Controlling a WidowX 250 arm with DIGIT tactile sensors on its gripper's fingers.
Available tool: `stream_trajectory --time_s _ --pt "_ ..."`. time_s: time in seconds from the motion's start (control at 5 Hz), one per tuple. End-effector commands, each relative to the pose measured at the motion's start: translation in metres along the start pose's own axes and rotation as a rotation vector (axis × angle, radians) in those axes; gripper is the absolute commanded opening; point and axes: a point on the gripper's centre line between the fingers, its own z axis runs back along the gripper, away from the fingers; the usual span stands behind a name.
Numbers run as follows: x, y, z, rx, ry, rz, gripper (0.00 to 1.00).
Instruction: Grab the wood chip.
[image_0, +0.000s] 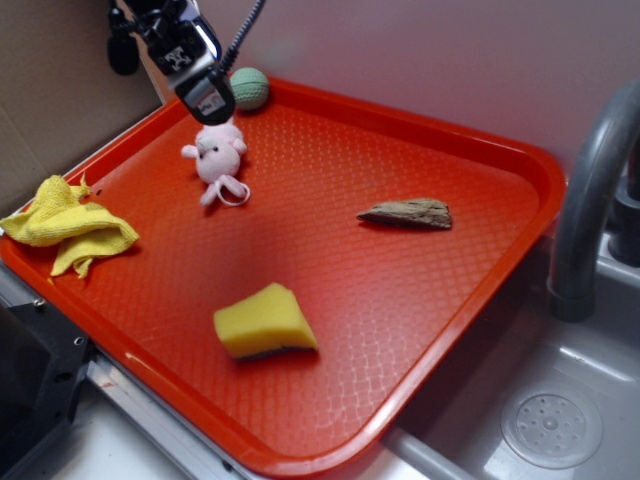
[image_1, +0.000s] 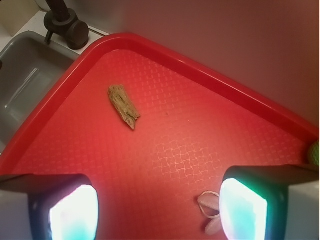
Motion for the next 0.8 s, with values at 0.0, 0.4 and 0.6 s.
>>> stream_trajectory --time_s 0.0,0.4,0.6 --pt "0.053 -0.034 -0.074 0.002 0.142 -0.206 1.0" --pt "0.059 -0.056 -0.109 -0.003 0.231 -0.332 1.0" --pt "0.062 -0.054 -0.14 0.048 0.258 -0.332 1.0"
